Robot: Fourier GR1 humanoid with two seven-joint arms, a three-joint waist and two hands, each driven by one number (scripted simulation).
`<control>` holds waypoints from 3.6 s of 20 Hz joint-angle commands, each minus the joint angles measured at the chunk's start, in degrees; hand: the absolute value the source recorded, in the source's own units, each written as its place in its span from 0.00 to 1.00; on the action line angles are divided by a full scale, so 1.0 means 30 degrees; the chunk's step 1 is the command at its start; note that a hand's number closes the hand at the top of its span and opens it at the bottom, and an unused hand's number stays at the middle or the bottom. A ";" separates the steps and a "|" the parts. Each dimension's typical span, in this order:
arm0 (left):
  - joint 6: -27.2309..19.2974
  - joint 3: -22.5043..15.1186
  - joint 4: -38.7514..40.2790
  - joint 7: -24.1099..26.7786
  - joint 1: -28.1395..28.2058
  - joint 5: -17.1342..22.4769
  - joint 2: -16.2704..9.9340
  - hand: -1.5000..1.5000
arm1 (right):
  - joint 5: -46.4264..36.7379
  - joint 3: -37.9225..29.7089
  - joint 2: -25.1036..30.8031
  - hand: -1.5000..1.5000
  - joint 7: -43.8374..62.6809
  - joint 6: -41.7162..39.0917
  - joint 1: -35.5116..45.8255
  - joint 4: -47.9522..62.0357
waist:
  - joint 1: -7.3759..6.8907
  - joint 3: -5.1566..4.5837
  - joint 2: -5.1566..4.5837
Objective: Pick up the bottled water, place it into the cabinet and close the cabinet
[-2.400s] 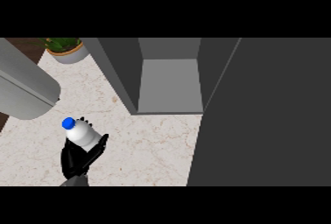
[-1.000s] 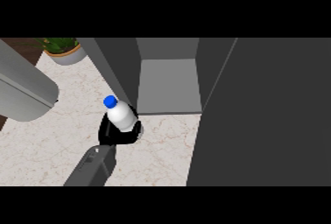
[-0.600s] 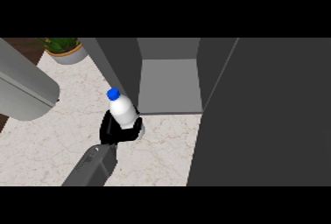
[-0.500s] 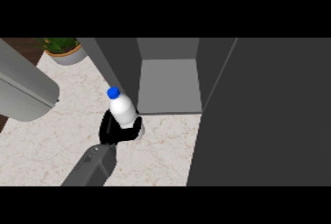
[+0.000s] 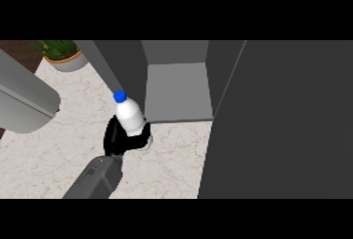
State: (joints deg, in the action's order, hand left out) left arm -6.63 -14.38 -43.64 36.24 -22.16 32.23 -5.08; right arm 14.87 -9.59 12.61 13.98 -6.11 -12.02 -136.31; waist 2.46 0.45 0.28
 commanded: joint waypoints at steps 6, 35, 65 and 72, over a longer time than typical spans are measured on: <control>-0.3153 -0.1859 -0.1313 -0.1397 -0.4386 0.0159 0.1596 1.00 | 0.2904 -0.1314 0.0425 0.00 0.0147 -0.0926 0.0252 0.0260 | 0.1272 -0.0126 -0.0095; -0.9271 -0.1335 -0.0676 -0.2280 -0.4197 0.0112 0.0299 1.00 | 0.7371 -0.4592 0.2705 0.00 -0.0717 -0.3585 0.1315 0.3070 | 0.2570 -0.0168 -0.0693; -1.0221 -0.1143 -0.2086 -0.1018 -0.2795 0.1268 -0.0877 0.00 | 0.8658 -0.4762 0.3389 0.00 -0.0805 -0.4776 0.2135 0.4418 | 0.3819 -0.0205 -0.0931; -1.0211 -0.2042 -0.2564 -0.1052 -0.3014 0.0870 -0.1306 0.00 | 0.8689 -0.4300 0.3379 0.00 -0.0691 -0.4917 0.2358 0.4325 | 0.4000 -0.0206 -0.0923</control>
State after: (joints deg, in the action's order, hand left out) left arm -38.89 -20.22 -55.03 39.21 -15.34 34.87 -11.45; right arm 40.86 -23.02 22.77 11.85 -20.50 -5.11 -123.45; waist 12.04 0.79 -1.31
